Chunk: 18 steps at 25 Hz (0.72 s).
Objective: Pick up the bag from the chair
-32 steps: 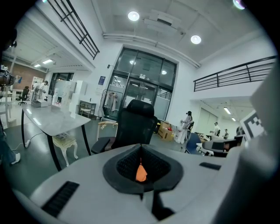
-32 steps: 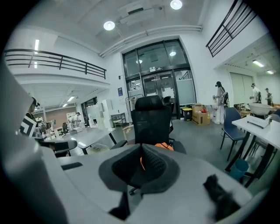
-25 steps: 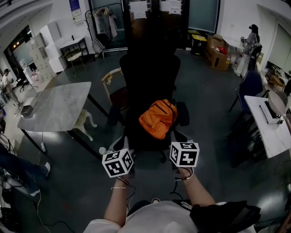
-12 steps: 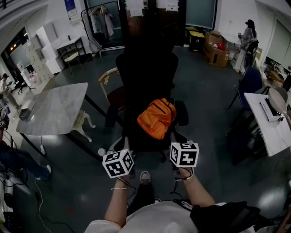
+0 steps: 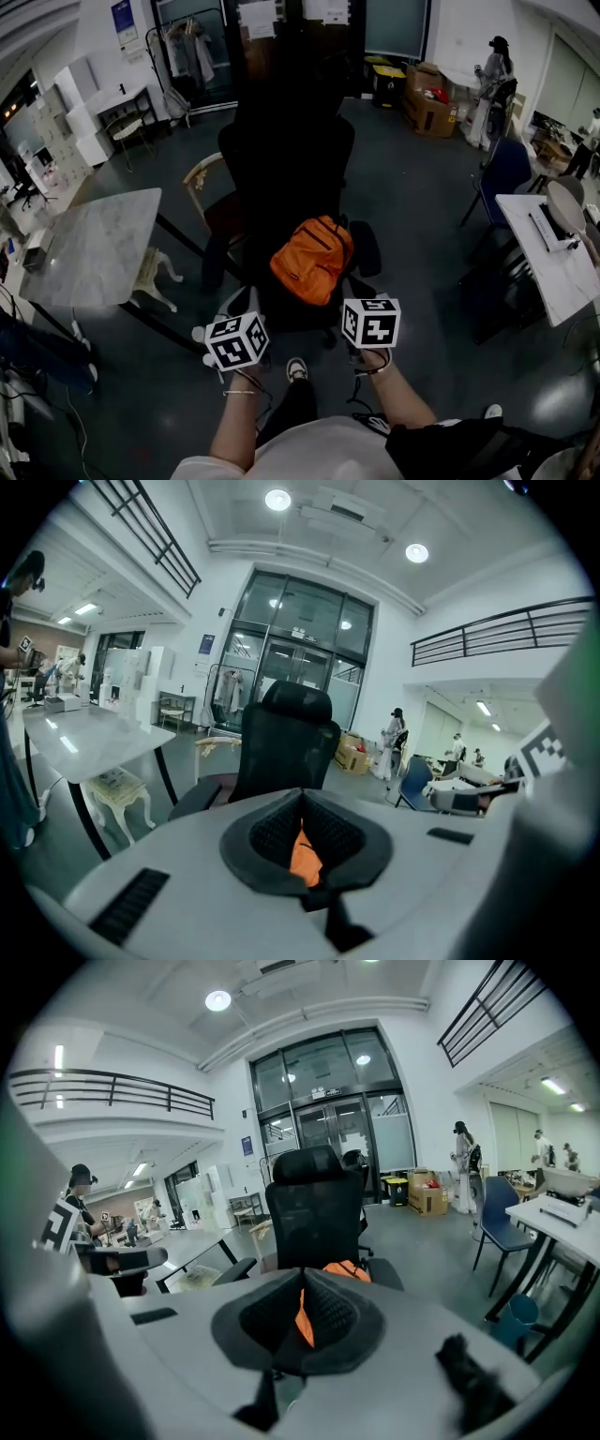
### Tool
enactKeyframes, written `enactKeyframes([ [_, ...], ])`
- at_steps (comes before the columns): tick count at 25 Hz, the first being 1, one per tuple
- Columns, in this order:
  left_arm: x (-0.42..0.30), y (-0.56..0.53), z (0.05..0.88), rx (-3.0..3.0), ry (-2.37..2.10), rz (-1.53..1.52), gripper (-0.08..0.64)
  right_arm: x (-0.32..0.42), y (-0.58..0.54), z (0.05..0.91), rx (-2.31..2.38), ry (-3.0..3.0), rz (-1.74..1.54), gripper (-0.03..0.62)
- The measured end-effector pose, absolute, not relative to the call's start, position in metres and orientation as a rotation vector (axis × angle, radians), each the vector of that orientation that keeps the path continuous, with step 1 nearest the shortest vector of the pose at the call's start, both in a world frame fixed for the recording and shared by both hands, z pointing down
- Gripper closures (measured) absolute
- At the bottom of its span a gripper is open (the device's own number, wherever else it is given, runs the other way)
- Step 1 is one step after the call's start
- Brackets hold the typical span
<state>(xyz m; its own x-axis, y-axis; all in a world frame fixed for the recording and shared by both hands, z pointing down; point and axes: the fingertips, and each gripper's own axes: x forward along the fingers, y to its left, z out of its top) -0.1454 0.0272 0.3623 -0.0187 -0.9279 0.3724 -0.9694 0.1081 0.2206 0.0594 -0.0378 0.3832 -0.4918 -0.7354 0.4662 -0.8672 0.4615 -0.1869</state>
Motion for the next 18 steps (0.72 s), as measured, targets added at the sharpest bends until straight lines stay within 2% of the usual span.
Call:
enactKeyframes([
  [18,-0.193,-0.13,0.357,1.937,-1.879,0.146,0.546,0.016,-0.17,0.378,1.444,-2.323,0.572,0.558],
])
